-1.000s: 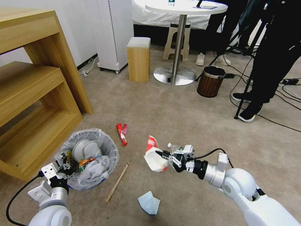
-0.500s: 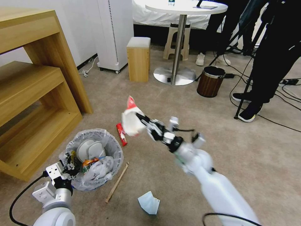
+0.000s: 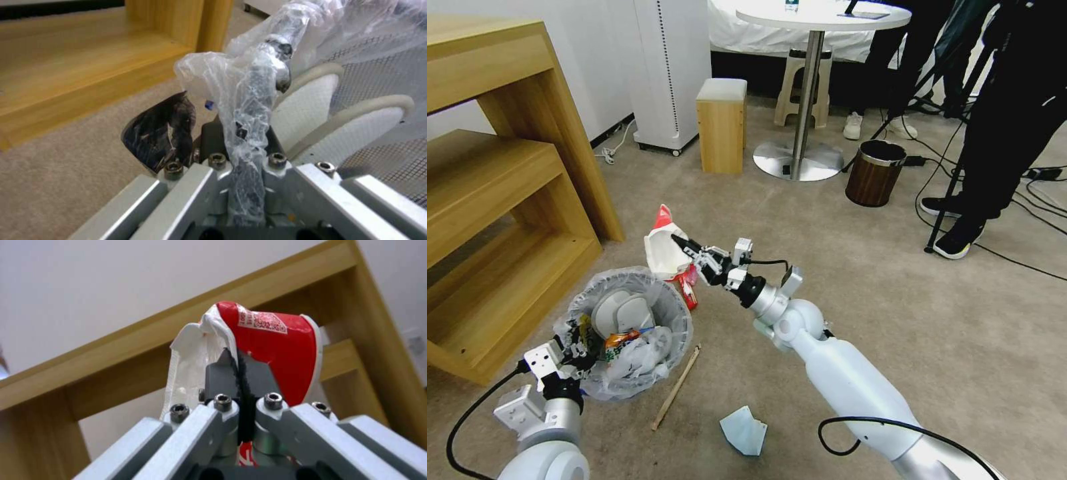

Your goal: Pick up the trash bin and place the garbage on the floor into it.

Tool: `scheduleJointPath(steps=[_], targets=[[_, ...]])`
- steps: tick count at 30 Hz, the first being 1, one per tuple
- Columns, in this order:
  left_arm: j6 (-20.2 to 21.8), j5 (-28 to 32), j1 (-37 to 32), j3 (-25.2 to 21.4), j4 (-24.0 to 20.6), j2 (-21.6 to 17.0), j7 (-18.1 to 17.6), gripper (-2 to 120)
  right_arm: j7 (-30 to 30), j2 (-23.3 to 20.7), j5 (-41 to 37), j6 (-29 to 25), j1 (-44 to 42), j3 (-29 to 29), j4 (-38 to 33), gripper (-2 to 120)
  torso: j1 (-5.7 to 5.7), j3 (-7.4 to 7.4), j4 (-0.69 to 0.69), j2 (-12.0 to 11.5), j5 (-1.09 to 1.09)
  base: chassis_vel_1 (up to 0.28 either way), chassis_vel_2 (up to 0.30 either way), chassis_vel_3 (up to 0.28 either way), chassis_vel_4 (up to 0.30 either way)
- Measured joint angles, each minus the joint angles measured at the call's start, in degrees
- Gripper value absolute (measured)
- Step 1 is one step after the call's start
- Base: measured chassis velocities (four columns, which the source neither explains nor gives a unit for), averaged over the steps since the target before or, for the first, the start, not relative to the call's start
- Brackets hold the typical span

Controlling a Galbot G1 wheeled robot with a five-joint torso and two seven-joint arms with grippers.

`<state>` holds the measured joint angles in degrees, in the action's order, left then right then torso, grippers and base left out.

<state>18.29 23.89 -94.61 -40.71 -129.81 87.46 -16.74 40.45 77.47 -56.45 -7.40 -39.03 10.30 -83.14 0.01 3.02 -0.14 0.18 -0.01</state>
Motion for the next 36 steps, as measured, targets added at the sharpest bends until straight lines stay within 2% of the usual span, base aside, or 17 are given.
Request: scheduleJointPath(steps=[9, 19, 24, 28, 29, 31, 32, 35, 36], targets=[[0.2, -0.8, -0.1, 2.0, -0.5, 0.5, -0.1, 1, 2.9, 0.6, 1.7, 1.1, -0.7, 4.0, 0.6, 0, 0.00, 0.00, 0.00, 0.0, 0.00, 0.000, 0.000, 0.000, 0.000], [0.3, -0.7, 0.3, 1.8, -0.6, 0.5, -0.2, 1, 4.4, -1.6, 3.9, 3.7, -3.8, 4.1, -0.9, 0, 0.00, 0.00, 0.00, 0.0, 0.00, 0.000, 0.000, 0.000, 0.000], [0.3, -0.7, 0.3, 2.0, -0.6, 0.4, 0.0, 1, 3.3, -1.8, 4.2, 4.5, -4.3, 3.5, -1.1, 1, 0.00, 0.00, 0.00, 0.0, 0.01, 0.000, 0.000, 0.000, 0.000], [0.3, -0.6, 0.2, 1.8, -0.9, 0.2, 0.1, 1, 1.9, -2.2, 4.0, 6.9, -4.9, 3.3, -2.2, 18, 0.00, 0.00, 0.00, 0.0, 0.01, 0.000, 0.000, 0.000, 0.000], [0.3, -0.6, 0.2, 1.8, -0.9, 0.2, 0.1, 1, 1.9, -2.2, 4.0, 6.9, -4.9, 3.3, -2.2, 18, 0.00, 0.00, 0.00, 0.0, 0.01, 0.000, 0.000, 0.000, 0.000], [0.3, -0.5, 0.1, 1.6, -1.0, 0.1, 0.1, 1, -0.8, -2.9, 3.5, 12.0, -5.5, 2.7, -4.9, 29, 0.00, -0.01, 0.00, 0.0, 0.01, 0.000, 0.000, 0.000, 0.000], [0.3, -0.5, 0.1, 1.6, -1.0, 0.1, 0.1, 1, -0.8, -2.9, 3.5, 12.0, -5.5, 2.7, -4.9, 29, 0.00, -0.01, 0.00, 0.0, 0.01, 0.000, 0.000, 0.000, 0.000], [0.3, -0.5, 0.1, 1.5, -1.1, 0.1, 0.2, 1, -3.0, -3.8, 3.9, 14.8, -5.9, 1.9, -7.1, 43, 0.00, 0.00, 0.00, 0.0, 0.01, 0.000, 0.000, 0.000, 0.000], [0.3, -0.5, 0.1, 1.5, -1.1, 0.1, 0.2, 1, -3.0, -3.8, 3.9, 14.8, -5.9, 1.9, -7.1, 43, 0.00, 0.00, 0.00, 0.0, 0.01, 0.000, 0.000, 0.000, 0.000]])
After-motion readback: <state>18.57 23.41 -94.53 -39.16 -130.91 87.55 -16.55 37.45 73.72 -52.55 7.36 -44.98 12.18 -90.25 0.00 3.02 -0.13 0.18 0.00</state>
